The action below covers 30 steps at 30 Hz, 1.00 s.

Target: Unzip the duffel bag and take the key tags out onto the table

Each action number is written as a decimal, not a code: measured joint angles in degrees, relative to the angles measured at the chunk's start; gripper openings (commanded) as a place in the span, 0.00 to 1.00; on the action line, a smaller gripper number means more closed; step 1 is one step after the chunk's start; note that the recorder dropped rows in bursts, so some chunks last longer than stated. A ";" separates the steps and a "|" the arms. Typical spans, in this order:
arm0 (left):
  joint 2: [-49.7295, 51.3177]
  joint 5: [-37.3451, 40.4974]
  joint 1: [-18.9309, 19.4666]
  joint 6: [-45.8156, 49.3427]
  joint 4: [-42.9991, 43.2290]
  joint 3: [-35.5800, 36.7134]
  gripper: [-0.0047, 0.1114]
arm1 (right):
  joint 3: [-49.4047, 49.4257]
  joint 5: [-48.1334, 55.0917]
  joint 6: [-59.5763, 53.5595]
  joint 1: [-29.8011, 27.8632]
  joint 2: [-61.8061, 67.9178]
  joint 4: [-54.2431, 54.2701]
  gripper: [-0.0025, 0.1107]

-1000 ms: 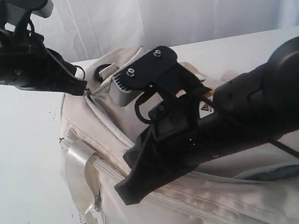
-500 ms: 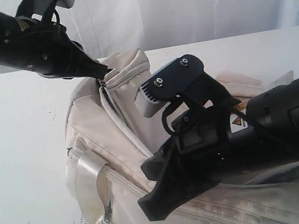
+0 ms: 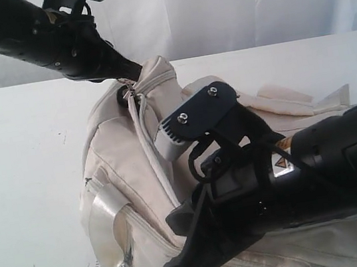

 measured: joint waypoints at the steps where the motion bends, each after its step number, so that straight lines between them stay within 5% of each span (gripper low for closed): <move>1: 0.00 0.46 0.00 0.33 0.00 -0.34 0.04 | 0.00 0.00 0.00 -0.02 0.00 0.00 0.02; 9: 0.28 2.91 -0.15 2.88 -1.11 -3.64 0.04 | 0.00 0.34 0.00 -0.02 0.00 0.00 0.02; 30: 12.84 -5.17 -0.49 6.03 -2.19 -15.74 0.04 | 0.00 3.83 0.00 0.22 -0.09 -0.12 0.02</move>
